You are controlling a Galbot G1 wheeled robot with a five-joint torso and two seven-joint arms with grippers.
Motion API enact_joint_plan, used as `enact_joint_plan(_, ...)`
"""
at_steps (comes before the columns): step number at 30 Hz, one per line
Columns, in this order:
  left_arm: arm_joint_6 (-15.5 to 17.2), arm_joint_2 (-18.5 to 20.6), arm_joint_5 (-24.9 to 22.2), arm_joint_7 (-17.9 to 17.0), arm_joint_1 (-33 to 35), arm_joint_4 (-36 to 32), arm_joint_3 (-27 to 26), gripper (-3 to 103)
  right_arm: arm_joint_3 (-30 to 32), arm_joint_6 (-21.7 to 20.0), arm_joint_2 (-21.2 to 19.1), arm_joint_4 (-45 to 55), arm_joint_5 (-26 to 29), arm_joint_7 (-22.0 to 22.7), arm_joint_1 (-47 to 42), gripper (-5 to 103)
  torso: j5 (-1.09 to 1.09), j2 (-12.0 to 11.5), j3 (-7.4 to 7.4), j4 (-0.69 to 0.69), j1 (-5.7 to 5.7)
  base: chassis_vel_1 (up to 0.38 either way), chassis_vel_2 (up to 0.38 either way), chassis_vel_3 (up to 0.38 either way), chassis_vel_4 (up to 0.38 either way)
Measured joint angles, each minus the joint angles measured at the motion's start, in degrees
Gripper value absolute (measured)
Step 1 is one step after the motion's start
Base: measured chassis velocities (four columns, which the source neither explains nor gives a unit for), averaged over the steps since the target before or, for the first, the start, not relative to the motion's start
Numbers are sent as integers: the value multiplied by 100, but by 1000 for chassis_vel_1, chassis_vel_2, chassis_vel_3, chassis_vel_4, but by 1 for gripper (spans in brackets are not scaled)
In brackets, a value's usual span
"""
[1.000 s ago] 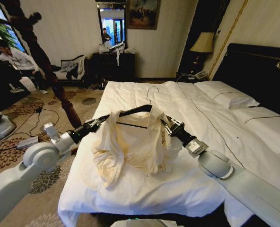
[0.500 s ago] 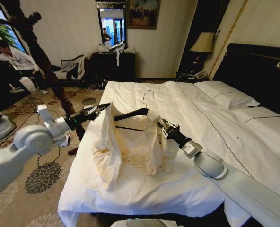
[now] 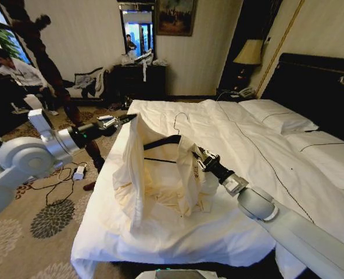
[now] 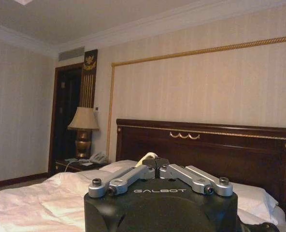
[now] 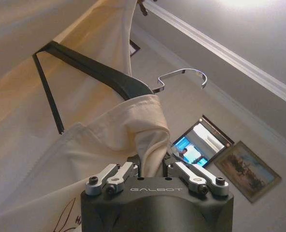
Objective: Pick up the clothes from the bed and hang them on the clothes hanger.
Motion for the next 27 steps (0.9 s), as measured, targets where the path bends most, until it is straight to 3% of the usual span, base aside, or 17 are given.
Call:
enact_joint_plan(4,-1,-105,190,2,-110,-59,283,0,3,82,-5,74,-5,-69,8,19,0,0,0,0,0,0,0,0,0)
enact_joint_plan(7,-2,-240,364,16,-539,-45,945,0,-40,83,36,124,-21,-111,35,19,0,0,0,-1,0,0,0,0,0)
enact_joint_plan(8,-2,-240,364,16,-539,-45,945,0,-40,83,36,124,-21,-111,35,19,0,0,0,-1,0,0,0,0,0)
enact_joint_plan(11,3,-396,452,21,-1332,86,1834,0,-134,67,147,114,-99,-172,212,19,1,0,0,0,0,0,0,0,0)
enact_joint_plan(14,42,-514,445,-2,-1733,145,2174,0,-181,44,207,85,-137,-208,357,19,0,0,0,-1,0,0,0,0,0)
enact_joint_plan(17,144,-775,454,-243,-2320,199,2648,0,-245,41,294,-43,-154,-233,555,19,1,0,0,0,0,0,0,0,0)
enact_joint_plan(27,338,-1156,827,-798,-2600,92,3060,0,-261,-84,416,-233,-58,-115,747,19,0,0,0,0,0,0,0,0,0)
